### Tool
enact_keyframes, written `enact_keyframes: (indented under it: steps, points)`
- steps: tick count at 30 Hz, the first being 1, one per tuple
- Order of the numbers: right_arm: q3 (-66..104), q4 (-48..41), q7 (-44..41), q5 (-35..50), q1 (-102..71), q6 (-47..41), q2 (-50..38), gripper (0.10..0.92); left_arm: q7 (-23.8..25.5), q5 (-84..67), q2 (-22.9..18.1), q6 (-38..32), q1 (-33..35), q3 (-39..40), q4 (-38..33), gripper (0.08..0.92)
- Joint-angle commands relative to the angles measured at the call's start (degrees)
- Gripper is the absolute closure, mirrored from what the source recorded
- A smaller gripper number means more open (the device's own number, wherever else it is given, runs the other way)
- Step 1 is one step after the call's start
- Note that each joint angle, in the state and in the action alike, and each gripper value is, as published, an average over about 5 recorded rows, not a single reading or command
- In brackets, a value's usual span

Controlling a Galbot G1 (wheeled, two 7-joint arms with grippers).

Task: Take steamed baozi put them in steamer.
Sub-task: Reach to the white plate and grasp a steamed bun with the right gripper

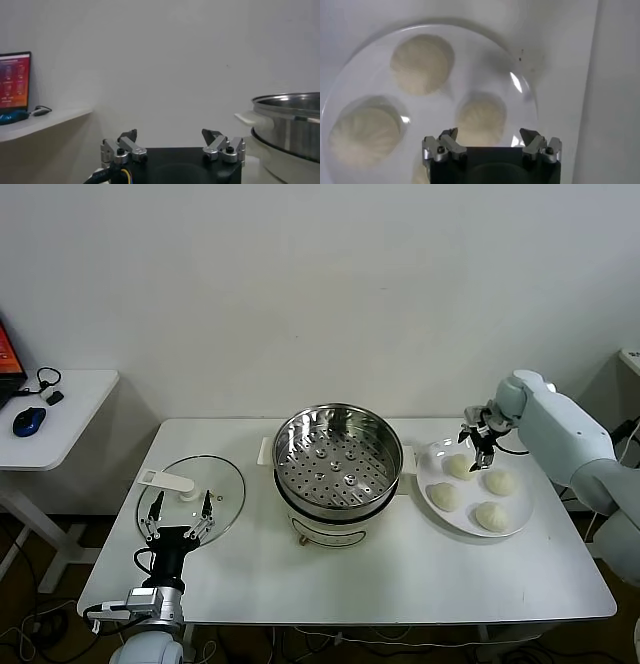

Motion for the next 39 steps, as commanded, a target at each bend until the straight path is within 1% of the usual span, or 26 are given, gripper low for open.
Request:
enact_keyframes:
  steps: [1,17,27,35,39]
  points:
    - [4.2,-3.8,0.2,-3.9,-0.7,0.5,1.9,0.203,0.0,0.0,0.0,-0.1,0.1,0.0,0.3,0.177]
    - [8.1,-7.3,0.6,-8.0,-1.2,1.0,3.9,0.203,0.0,0.1,-0.1,-0.1,0.0,0.2,0.5,0.177]
    - [9.8,-8.0,0.8,-8.7,-1.5,0.9,4.5,0.209,0.0,0.1,-0.1,-0.2,0.1,0.2,0.7,0.177]
    - [10.5,-8.2,0.8,-8.8,-1.7,0.8,4.7,0.314,-0.2,0.1,-0.1,-0.3,0.3,0.3,0.8,0.177]
    - [11.2,-8.2,0.8,-9.1,-1.9,0.9,4.7,0.346,-0.2,0.1,-0.1,-0.4,0.3,0.2,0.9,0.177]
